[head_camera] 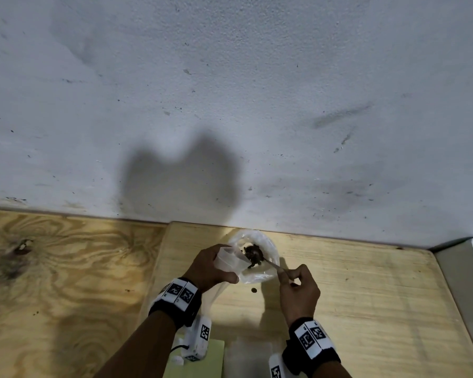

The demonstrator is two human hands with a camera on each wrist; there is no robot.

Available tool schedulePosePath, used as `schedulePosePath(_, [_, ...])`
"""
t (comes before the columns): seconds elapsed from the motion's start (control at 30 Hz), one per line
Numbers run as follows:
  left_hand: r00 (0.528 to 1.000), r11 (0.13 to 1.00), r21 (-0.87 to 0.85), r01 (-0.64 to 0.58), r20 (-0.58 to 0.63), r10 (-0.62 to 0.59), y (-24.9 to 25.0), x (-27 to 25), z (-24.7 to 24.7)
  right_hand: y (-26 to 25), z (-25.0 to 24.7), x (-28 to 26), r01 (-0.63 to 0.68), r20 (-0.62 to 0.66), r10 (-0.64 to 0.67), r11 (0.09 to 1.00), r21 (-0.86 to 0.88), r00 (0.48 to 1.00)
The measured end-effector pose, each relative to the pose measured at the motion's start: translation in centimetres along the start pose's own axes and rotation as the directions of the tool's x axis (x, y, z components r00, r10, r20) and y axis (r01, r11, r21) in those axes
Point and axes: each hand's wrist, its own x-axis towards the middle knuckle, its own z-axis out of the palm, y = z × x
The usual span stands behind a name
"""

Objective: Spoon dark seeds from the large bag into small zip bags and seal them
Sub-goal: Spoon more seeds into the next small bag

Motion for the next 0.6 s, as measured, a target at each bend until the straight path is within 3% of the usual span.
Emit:
schedulePosePath(0.2, [1.000,0.998,0.050,-0.024,-0.004,0.025,-0.4,0.2,0.6,0.5,-0.5,0.2,-0.106,0.023,0.107,0.994,-0.014,0.994])
schedulePosePath(0.43, [0.998,0.995,0.082,-0.050,-0.035,0.053,-0.9,0.1,0.7,0.3,-1.6,1.0,-0.023,-0.015,0.022,0.999,-0.046,1.000])
schedulePosePath(0.6, [0.998,0.993,0.099,-0.065,0.006,0.065,-0.8,-0.1,1.2,0.8,-1.0,1.4,-0.108,0.020,0.108,0.994,-0.036,0.994])
